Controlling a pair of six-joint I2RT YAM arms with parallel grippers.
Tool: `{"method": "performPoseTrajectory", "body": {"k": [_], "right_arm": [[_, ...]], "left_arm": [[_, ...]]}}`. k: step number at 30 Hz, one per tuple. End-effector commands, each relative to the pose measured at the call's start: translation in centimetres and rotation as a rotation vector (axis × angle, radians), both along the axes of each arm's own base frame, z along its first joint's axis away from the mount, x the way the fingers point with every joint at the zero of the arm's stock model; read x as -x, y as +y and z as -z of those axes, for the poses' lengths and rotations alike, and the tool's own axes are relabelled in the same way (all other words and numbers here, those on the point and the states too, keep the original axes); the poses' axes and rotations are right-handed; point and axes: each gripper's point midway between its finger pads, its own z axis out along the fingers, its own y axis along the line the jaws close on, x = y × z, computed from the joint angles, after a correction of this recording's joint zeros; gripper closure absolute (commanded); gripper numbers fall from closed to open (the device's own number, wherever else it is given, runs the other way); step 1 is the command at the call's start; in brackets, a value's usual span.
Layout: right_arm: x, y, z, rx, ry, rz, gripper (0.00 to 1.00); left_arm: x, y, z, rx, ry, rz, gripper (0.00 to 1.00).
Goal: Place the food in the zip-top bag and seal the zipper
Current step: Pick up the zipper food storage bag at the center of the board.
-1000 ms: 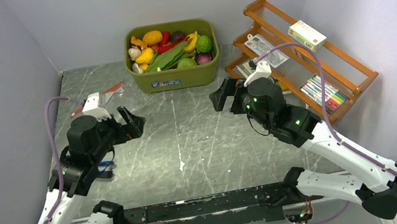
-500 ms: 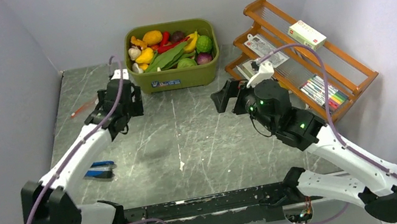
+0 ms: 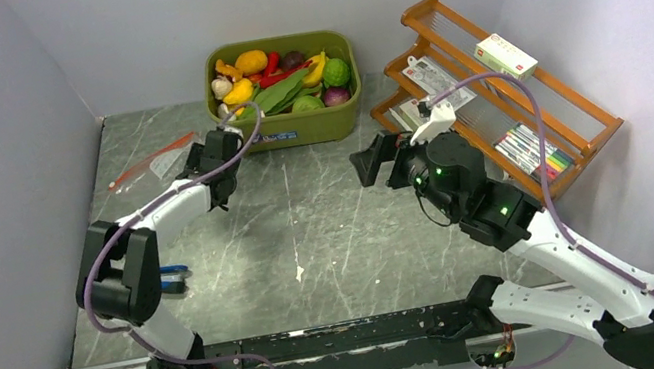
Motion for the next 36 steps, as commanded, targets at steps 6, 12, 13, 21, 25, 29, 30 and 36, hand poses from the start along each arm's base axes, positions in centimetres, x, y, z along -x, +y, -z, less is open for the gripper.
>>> {"method": "performPoseTrajectory", "body": {"k": [6, 12, 13, 21, 25, 29, 30, 36], "right_arm": [[0.0, -0.6, -0.9, 0.000, -0.034, 0.018, 0.00], [0.3, -0.5, -0.5, -0.020, -0.037, 0.009, 0.00], [0.3, -0.5, -0.5, -0.022, -0.035, 0.007, 0.00], [0.5, -0.5, -0.6, -0.031, -0.032, 0.006, 0.00], [0.6, -0.7, -0.7, -0.039, -0.039, 0.009, 0.00], [0.9, -0.6, -0.6, -0.053, -0.042, -0.007, 0.00], [0.9, -0.5, -0.6, -0.055, -0.041, -0.011, 0.00], [1.0, -0.6, -0.9, -0.052, -0.037, -0.009, 0.00]], "left_arm": [[-0.9, -0.4, 1.4, -0.010, 0.057, 0.034, 0.38], [-0.5, 0.1, 2.2, -0.042, 0.071, 0.047, 0.33], [-0.6, 0.4, 2.3, -0.062, 0.070, 0.038, 0.33], [-0.2, 0.1, 2.7, -0.065, 0.101, 0.069, 0.30], [-0.3, 0.9, 2.5, -0.132, 0.076, 0.080, 0.30], [-1.2, 2.2, 2.0, -0.203, 0.063, 0.036, 0.32], [-1.5, 2.3, 2.0, -0.216, 0.056, 0.032, 0.33], [-2.3, 2.6, 2.4, -0.238, 0.057, 0.014, 0.51]]}}
